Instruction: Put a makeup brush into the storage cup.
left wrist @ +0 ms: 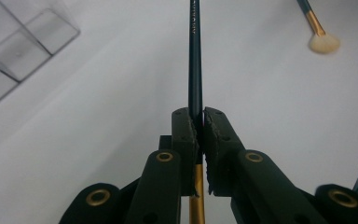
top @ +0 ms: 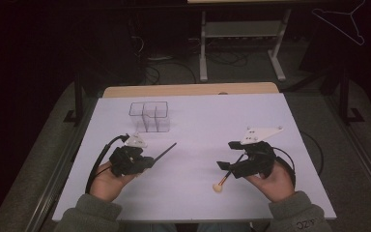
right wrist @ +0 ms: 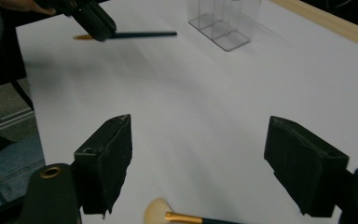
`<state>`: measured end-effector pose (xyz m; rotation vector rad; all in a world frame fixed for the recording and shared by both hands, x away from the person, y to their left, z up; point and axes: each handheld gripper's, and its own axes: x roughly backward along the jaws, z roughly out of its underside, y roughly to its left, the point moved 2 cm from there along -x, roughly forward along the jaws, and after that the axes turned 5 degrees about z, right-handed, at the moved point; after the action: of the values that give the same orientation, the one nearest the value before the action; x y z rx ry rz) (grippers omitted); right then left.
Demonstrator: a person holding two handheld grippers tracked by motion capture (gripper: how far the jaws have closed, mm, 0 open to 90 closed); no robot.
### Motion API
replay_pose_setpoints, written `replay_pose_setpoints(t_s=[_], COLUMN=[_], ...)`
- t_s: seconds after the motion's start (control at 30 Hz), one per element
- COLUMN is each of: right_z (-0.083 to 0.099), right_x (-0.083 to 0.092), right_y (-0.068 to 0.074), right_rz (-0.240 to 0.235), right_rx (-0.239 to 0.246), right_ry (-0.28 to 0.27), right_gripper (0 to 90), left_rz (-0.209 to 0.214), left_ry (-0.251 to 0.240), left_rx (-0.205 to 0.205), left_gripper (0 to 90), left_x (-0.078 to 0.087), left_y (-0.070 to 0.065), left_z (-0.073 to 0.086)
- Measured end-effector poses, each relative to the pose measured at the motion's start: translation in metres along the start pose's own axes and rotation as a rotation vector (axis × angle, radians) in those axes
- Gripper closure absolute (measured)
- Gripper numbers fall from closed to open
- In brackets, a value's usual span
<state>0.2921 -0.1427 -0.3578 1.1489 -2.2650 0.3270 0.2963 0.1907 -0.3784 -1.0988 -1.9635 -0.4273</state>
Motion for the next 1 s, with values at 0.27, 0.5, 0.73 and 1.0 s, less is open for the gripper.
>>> replay_pose_setpoints(t_s=[0.27,0.5,0.73,1.0], right_z=[-0.015,-0.015,-0.008,0.001], right_x=[-0.027,-0.040,-0.049,-0.061], right_y=[0.016,0.028,0.037,0.047], right_rz=[-0.065,-0.109,-0.169,-0.242], right_rx=[0.053,0.117,0.179,0.216], right_ry=[0.037,0.071,0.112,0.168], right_gripper=[22.5,23.6,29.1,39.7], left_rz=[0.039,0.101,0.145,0.195], left_ry=[0.017,0.060,0.084,0.097], left_rx=[-0.054,-0.157,-0.260,-0.359], left_gripper=[83.3,83.3,83.3,83.3], left_x=[-0.007,-0.013,-0.026,-0.031], left_y=[-0.015,-0.030,-0.051,-0.070], left_z=[0.002,-0.002,-0.007,-0.012])
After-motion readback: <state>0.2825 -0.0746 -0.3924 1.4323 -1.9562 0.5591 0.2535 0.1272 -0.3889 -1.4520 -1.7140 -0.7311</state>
